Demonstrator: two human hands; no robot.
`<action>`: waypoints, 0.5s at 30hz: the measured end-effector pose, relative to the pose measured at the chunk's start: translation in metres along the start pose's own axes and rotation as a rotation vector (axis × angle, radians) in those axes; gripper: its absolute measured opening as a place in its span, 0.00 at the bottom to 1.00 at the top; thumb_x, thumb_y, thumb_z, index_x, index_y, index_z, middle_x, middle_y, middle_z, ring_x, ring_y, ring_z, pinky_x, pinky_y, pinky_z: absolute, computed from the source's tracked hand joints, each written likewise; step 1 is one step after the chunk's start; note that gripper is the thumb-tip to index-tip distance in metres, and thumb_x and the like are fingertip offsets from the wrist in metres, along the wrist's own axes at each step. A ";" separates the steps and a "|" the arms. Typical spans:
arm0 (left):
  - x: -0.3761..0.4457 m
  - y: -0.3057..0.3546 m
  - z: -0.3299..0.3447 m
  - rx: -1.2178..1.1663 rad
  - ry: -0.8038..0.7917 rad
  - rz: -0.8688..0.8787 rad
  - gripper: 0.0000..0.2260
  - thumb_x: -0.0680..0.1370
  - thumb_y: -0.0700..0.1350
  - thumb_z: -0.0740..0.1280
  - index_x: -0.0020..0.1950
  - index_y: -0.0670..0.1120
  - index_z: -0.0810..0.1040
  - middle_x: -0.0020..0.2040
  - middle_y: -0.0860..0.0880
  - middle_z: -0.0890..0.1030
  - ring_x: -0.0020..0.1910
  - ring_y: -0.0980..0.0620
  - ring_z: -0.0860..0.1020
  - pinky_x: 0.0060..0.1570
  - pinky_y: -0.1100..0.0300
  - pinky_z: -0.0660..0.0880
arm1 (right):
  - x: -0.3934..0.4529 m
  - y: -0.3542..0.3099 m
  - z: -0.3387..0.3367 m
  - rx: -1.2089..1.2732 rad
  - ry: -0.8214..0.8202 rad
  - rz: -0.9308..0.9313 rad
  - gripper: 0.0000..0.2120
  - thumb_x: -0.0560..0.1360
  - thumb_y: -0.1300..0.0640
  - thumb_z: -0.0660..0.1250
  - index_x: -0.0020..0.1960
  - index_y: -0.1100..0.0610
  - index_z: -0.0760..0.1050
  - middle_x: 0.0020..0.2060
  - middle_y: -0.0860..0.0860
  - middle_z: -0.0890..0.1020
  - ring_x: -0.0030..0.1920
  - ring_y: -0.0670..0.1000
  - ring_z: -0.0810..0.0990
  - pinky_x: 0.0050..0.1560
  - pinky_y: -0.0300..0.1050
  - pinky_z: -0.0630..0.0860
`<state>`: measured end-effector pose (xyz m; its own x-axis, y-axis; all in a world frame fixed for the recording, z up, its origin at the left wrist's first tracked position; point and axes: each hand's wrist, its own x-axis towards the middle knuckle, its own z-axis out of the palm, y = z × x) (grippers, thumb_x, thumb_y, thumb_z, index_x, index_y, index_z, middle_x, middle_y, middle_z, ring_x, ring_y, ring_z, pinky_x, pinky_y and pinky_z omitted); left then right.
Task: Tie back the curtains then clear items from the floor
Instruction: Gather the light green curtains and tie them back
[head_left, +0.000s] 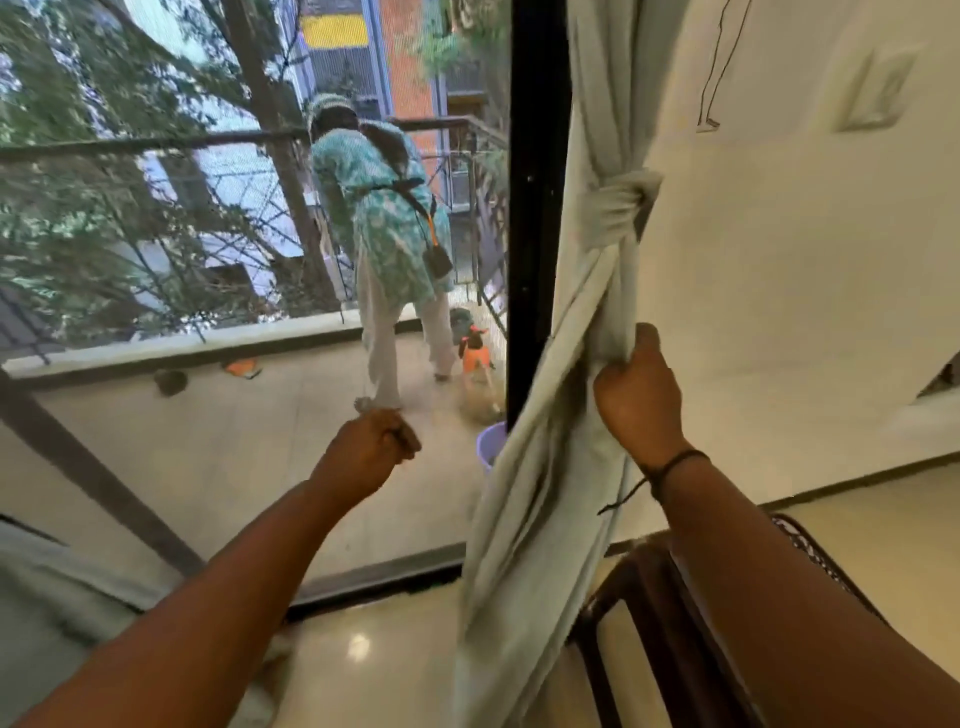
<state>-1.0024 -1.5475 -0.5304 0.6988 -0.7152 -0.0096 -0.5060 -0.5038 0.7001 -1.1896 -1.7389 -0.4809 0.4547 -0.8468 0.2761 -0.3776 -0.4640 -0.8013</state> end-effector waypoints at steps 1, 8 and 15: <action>-0.005 -0.009 0.004 0.060 -0.027 -0.034 0.17 0.78 0.35 0.57 0.44 0.51 0.82 0.53 0.46 0.82 0.54 0.48 0.79 0.59 0.53 0.75 | -0.003 0.001 -0.002 0.046 0.008 0.017 0.15 0.74 0.62 0.60 0.60 0.60 0.66 0.47 0.58 0.78 0.47 0.64 0.78 0.41 0.45 0.68; 0.009 0.002 0.049 0.108 -0.187 0.237 0.32 0.74 0.57 0.67 0.75 0.52 0.61 0.73 0.50 0.67 0.72 0.50 0.65 0.71 0.49 0.63 | -0.074 -0.043 0.035 0.025 0.332 -0.711 0.26 0.66 0.64 0.64 0.64 0.59 0.65 0.64 0.61 0.73 0.66 0.58 0.71 0.65 0.54 0.68; -0.019 -0.007 0.100 -0.026 -0.513 0.333 0.28 0.72 0.55 0.64 0.63 0.35 0.74 0.61 0.38 0.77 0.61 0.47 0.74 0.61 0.57 0.69 | -0.031 -0.052 0.142 -0.474 -0.327 -0.829 0.22 0.66 0.59 0.57 0.59 0.58 0.75 0.54 0.58 0.79 0.59 0.62 0.76 0.60 0.54 0.72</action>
<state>-1.0628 -1.5794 -0.6067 0.1691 -0.9776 -0.1255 -0.6386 -0.2057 0.7415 -1.0692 -1.6509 -0.5232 0.8914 -0.1304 0.4341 -0.0915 -0.9898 -0.1094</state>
